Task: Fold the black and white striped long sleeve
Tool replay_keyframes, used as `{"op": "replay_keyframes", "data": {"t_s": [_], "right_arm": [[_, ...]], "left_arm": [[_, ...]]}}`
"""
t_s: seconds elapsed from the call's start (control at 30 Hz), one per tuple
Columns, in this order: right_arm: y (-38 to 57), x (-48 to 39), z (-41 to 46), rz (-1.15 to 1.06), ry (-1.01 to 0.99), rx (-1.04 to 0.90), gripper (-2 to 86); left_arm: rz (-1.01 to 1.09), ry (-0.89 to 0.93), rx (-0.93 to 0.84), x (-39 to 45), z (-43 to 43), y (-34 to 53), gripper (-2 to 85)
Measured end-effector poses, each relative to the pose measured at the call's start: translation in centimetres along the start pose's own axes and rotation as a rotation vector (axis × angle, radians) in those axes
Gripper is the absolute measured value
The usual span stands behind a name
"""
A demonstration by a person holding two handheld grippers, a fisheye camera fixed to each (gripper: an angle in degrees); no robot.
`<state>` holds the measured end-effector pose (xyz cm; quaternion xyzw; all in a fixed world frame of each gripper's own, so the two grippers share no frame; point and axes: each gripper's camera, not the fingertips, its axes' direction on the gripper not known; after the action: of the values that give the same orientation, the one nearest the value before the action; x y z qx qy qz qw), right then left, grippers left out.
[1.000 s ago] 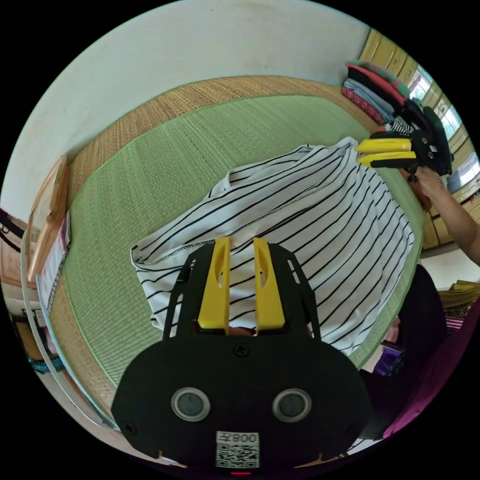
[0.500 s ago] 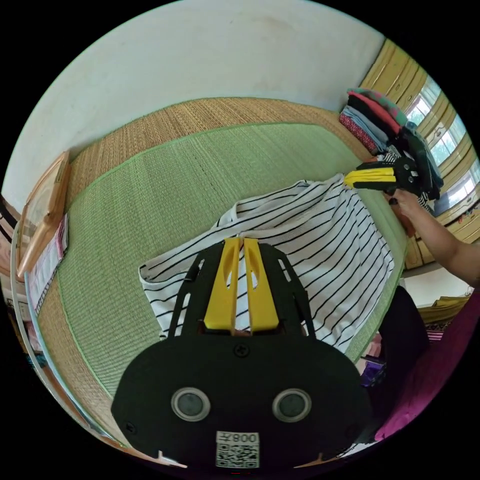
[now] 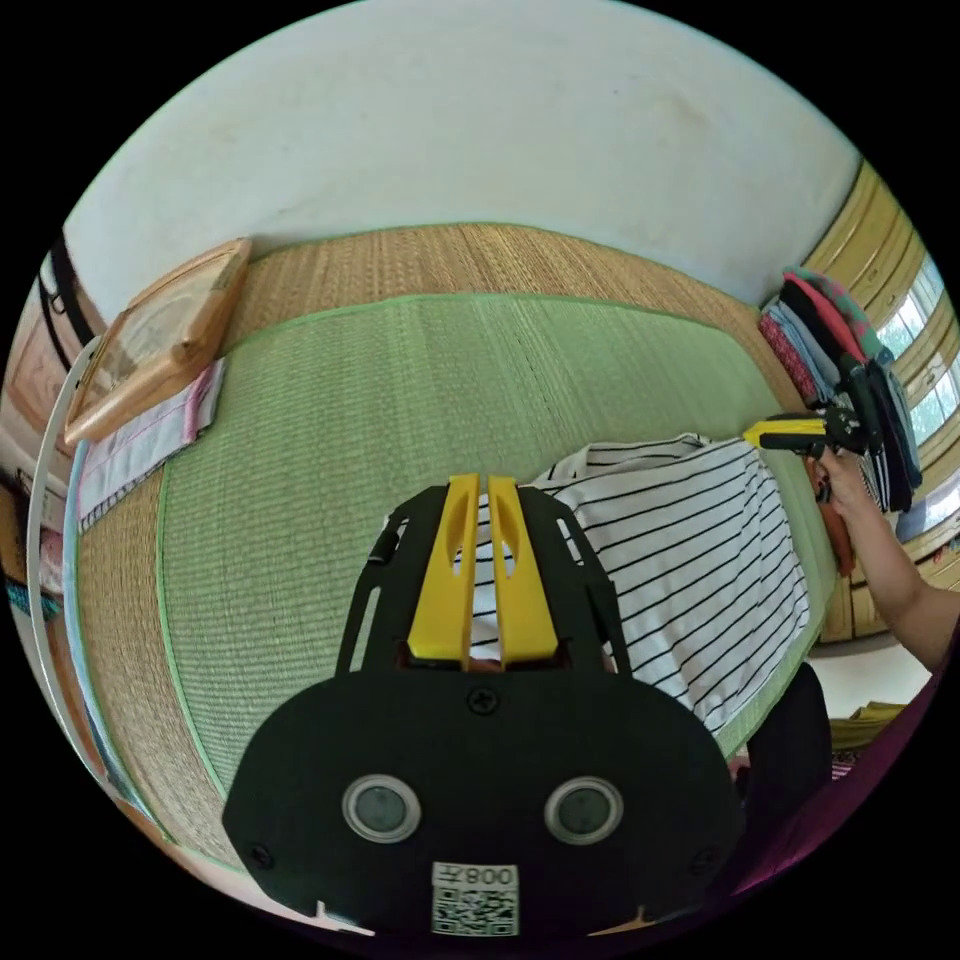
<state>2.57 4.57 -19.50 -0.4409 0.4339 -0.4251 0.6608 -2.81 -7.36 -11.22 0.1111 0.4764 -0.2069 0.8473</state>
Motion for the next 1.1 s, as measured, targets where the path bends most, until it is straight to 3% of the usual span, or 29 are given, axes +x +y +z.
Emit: {"op": "replay_keyframes", "data": {"t_s": [0.2,0.43,0.67,0.93,1.1], "right_arm": [[4.3,1.6,-1.3,0.071,-0.088,0.112,0.3],[7.1,1.6,0.2,0.063,-0.098,0.124,0.1],[7.9,2.0,3.0,0.058,-0.098,0.098,0.1],[8.6,3.8,6.9,0.110,-0.037,0.067,0.0],[9.5,6.1,8.7,0.181,-0.116,0.093,0.0]], "left_arm": [[-0.002,0.069,0.027,-0.8,-1.4,3.5,0.8],[0.070,-0.046,-0.046,0.0,-0.6,2.8,2.1],[0.011,-0.180,-0.120,-1.8,0.7,-0.5,0.7],[-0.083,-0.110,-0.078,-4.8,-1.3,0.2,0.2],[-0.187,-0.070,-0.008,-6.9,-3.9,-0.4,0.2]]}}
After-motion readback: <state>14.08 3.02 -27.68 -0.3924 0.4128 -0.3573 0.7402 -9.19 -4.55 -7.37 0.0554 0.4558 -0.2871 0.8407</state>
